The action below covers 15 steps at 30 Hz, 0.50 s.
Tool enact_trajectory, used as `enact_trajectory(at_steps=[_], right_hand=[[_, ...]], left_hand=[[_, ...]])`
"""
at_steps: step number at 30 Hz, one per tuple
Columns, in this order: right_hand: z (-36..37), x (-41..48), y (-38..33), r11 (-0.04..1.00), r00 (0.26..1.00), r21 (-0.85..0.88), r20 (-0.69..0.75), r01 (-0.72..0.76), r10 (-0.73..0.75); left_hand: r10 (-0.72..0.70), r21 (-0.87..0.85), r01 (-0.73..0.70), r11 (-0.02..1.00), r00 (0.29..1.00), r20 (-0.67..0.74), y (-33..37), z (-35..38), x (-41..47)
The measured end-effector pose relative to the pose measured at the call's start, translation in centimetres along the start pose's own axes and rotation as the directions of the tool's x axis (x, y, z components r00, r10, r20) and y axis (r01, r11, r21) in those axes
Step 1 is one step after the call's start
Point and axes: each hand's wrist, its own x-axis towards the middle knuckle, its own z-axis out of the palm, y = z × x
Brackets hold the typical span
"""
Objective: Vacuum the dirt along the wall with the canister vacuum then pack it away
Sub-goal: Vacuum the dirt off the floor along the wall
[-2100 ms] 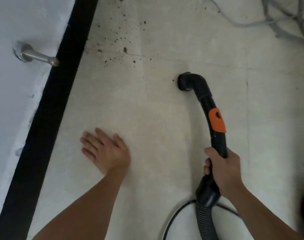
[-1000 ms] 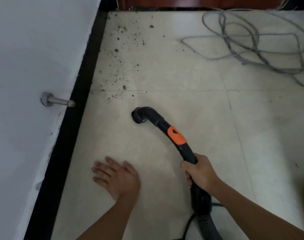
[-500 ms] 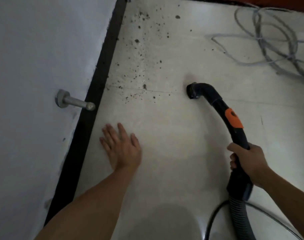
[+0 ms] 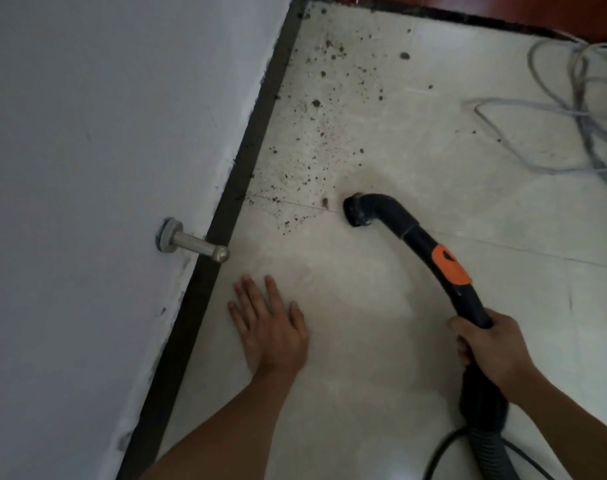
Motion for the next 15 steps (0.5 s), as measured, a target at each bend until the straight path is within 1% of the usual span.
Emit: enact_trajectory(at_steps=[2,6,15], right_hand=[[-0.1,0.6,-0.4,1.000,1.000,0.011,0.001,-0.006,0.006],[1.5,0.6,-0.9,1.000,0.999,0.000,0.027,0.027,-0.027],[7.7,-1.7,-1.2,0.981,0.971,-0.115,0.199,0.160,-0.135]], left_hand=[[0.002,0.016,-0.002,1.000,1.000,0.000,0.0,0.0,-0.1],[0.000,0.011,0.000,1.000,1.000,-0.016,0.0,0.0,-0.1],[0.001,0.002,-0.001,1.000,0.999,-0.037,0.1,0.0,-0.2]])
